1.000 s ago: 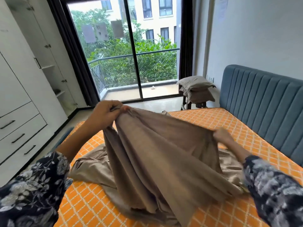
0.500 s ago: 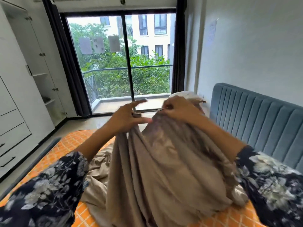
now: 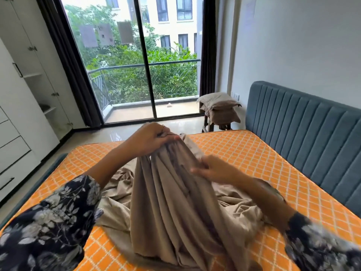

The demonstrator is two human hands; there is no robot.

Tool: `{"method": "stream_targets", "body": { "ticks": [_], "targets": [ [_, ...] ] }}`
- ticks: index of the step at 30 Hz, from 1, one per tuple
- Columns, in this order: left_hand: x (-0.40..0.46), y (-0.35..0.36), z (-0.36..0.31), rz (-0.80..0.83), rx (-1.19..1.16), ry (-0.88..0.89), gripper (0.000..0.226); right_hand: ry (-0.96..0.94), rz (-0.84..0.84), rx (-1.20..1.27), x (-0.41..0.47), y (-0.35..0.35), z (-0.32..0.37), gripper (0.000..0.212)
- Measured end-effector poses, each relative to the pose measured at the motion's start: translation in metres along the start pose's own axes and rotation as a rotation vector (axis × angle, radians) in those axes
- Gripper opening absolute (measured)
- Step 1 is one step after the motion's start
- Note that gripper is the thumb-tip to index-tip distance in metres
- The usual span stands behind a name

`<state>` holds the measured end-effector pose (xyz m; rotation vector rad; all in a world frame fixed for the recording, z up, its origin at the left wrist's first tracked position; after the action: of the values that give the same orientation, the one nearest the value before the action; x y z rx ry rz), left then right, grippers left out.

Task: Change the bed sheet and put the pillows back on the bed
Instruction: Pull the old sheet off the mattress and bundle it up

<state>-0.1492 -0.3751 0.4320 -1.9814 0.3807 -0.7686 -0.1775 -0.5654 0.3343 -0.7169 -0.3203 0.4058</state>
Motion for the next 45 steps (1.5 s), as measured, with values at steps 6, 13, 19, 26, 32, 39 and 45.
{"method": "stream_targets", "body": {
  "ticks": [6, 13, 19, 26, 32, 39, 45],
  "targets": [
    [-0.005, -0.017, 0.018, -0.111, 0.081, -0.092, 0.056, 0.386, -0.054, -0.276, -0.044, 0.089, -0.105, 0.031],
    [-0.011, -0.025, 0.036, -0.202, 0.119, -0.157, 0.054, 0.504, -0.329, 0.097, -0.031, 0.03, -0.145, 0.026],
    [-0.017, -0.028, 0.048, -0.276, 0.132, -0.187, 0.058, 0.387, -0.978, 0.365, -0.022, -0.111, -0.092, 0.021],
    [0.003, 0.005, 0.001, -0.073, 0.071, -0.059, 0.068, -0.062, -0.162, -0.128, 0.028, -0.068, 0.047, 0.02],
    [0.011, 0.023, -0.021, 0.058, 0.203, -0.006, 0.054, -0.156, -0.037, 0.022, 0.027, -0.057, 0.084, 0.011],
    [0.013, 0.029, -0.021, 0.087, 0.292, -0.06, 0.042, -0.042, -0.137, 0.118, -0.01, -0.051, 0.049, 0.019],
    [0.017, 0.032, -0.037, 0.049, 0.266, -0.114, 0.036, 0.16, -0.367, -0.001, -0.046, 0.011, 0.008, 0.018]
  ]
}}
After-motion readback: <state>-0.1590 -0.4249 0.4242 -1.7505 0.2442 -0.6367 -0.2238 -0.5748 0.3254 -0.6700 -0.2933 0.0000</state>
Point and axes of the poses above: each hand's wrist, its own x-axis towards the middle knuckle, its own y-axis out of the palm, z = x × y, the point moved 3 cm from there along x, towards the middle knuckle, and after that the axes turned 3 degrees about x, right-handed, at the moved point
